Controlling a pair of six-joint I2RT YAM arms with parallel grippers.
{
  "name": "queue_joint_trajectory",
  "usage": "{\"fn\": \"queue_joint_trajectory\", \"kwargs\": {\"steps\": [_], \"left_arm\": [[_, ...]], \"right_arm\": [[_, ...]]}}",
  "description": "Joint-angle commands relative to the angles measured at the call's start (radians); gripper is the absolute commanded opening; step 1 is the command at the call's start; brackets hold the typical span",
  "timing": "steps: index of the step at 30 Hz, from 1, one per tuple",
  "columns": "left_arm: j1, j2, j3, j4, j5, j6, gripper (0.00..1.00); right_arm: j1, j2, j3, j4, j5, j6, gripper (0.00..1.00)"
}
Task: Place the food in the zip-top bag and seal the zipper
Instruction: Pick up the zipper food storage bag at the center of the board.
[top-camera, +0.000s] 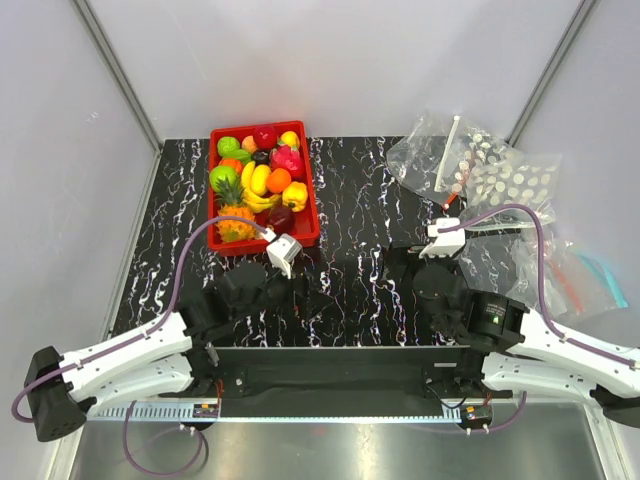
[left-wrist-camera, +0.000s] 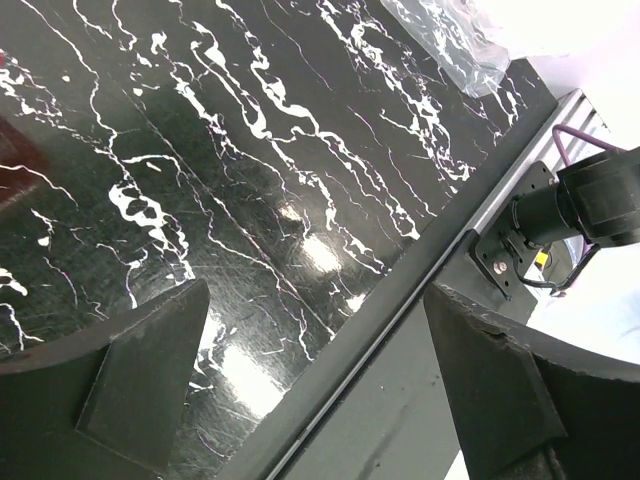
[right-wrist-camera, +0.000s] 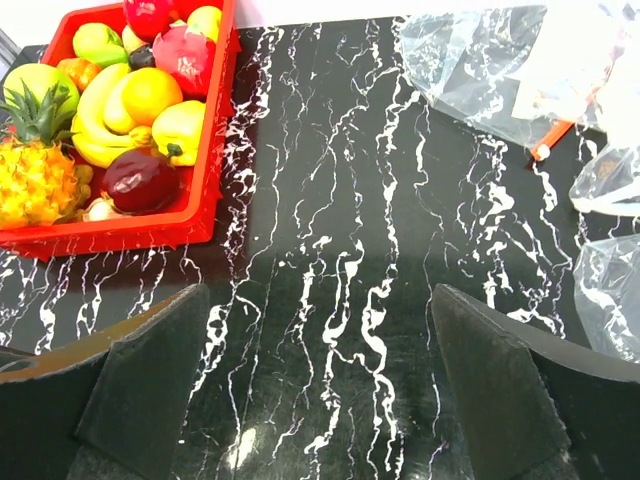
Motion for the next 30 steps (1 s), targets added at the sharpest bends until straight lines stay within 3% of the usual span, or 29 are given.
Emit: {"fn": "queue_joint_trajectory", "kwargs": {"steps": [1,4,7,11,12,14,17,25,30], "left_arm": [[0.010,-0.026,0.032,0.064,-0.017,0.039,0.96],[0.011,-0.031,0.028,0.067,-0.042,0.054,0.96],[0.016,-0.041,0.017,0.077,-0.059,0.070,0.96],[0.016,-0.069,-0.018,0.110,-0.101,0.088,0.98],[0.016,-0.071,-0.023,0.111,-0.107,0.091,0.98],[0.016,-0.063,-0.021,0.111,-0.119,0.105,0.98],[0.017,-0.060,-0.024,0.111,-0.126,0.116,0.98],[0.017,-0.040,-0.034,0.162,-0.130,0.151,0.99],[0.017,-0.014,-0.035,0.191,-0.126,0.163,0.99]], "right_arm": [[-0.002,0.003,0.005,0.071,0.044,-0.063,1.00],[-0.022,0.055,0.042,0.045,0.014,-0.104,1.00],[-0.250,0.184,0.132,-0.064,-0.138,-0.065,1.00],[-0.514,0.334,0.155,0.041,-0.369,-0.109,1.00],[-0.618,0.364,0.193,0.043,-0.397,-0.108,1.00],[-0.716,0.469,0.247,0.019,-0.462,-0.096,1.00],[-0.855,0.571,0.336,-0.027,-0.445,-0.016,1.00],[-1.105,0.519,0.134,0.212,-0.587,0.217,1.00],[-1.237,0.533,0.051,0.347,-0.573,0.317,1.00]]}}
